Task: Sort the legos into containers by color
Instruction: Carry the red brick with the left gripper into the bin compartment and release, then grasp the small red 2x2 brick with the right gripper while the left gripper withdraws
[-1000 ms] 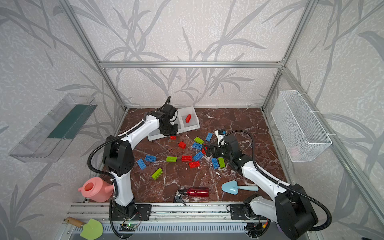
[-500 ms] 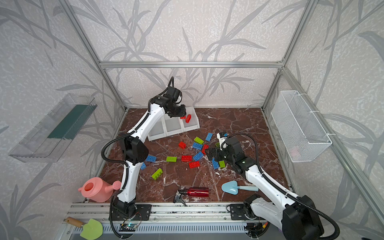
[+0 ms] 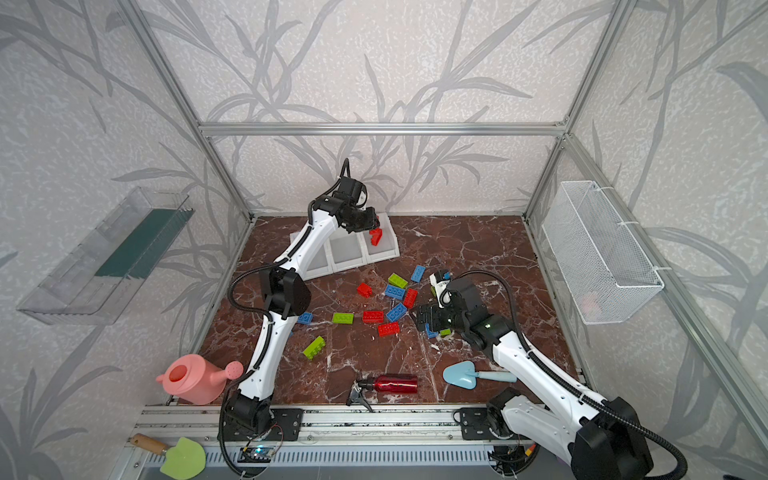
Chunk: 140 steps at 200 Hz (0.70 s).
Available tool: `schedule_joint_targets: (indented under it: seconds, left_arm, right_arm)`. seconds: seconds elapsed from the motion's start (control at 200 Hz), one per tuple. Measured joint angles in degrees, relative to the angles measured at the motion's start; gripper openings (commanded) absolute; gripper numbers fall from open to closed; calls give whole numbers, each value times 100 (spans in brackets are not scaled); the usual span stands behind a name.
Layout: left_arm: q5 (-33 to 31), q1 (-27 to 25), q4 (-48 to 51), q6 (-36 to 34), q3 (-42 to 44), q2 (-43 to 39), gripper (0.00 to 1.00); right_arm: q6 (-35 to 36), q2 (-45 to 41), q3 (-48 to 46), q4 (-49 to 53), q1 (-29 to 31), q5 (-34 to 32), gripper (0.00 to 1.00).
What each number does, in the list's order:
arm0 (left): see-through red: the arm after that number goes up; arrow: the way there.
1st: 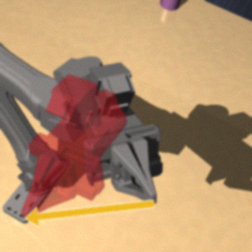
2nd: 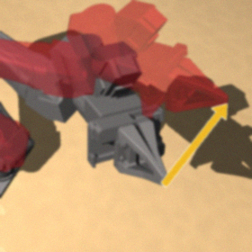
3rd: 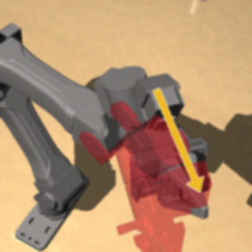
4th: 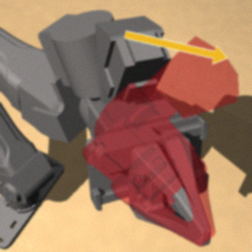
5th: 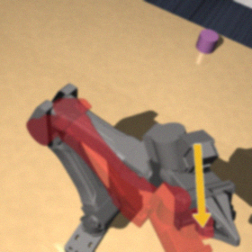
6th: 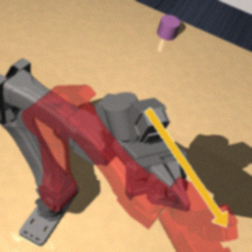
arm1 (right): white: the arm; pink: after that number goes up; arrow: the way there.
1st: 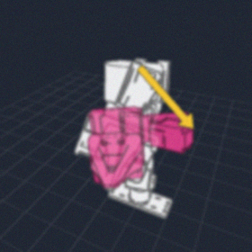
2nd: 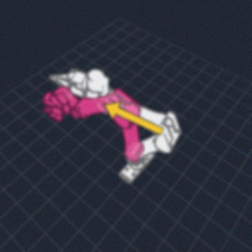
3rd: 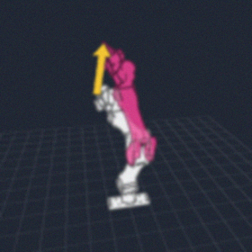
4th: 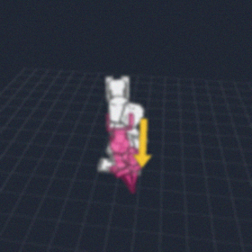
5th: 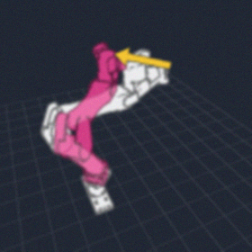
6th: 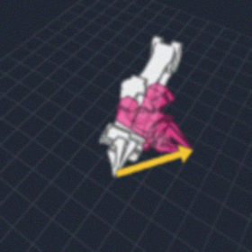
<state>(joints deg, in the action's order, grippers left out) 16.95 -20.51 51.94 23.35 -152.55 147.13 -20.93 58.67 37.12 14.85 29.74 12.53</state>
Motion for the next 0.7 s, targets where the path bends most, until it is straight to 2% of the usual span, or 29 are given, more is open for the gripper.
schedule_joint_targets:
  seconds: [0.14, 0.23, 0.295, 0.7]
  left_arm:
    - [133, 85, -87, 76, -109, 234, 48]
    - [197, 101, -109, 92, -109, 260, 62]
    - [254, 96, -149, 98, -118, 260, 67]
    - [284, 98, -31, 111, -96, 26, 77]
  right_arm:
    - [4, 2, 76, 57, 92, -55, 99]
    - [22, 31, 79, 103, 133, -101, 99]
    - [61, 92, 146, 212, 142, -129, 99]
    - [417, 129, 505, 501, 162, -302, 99]
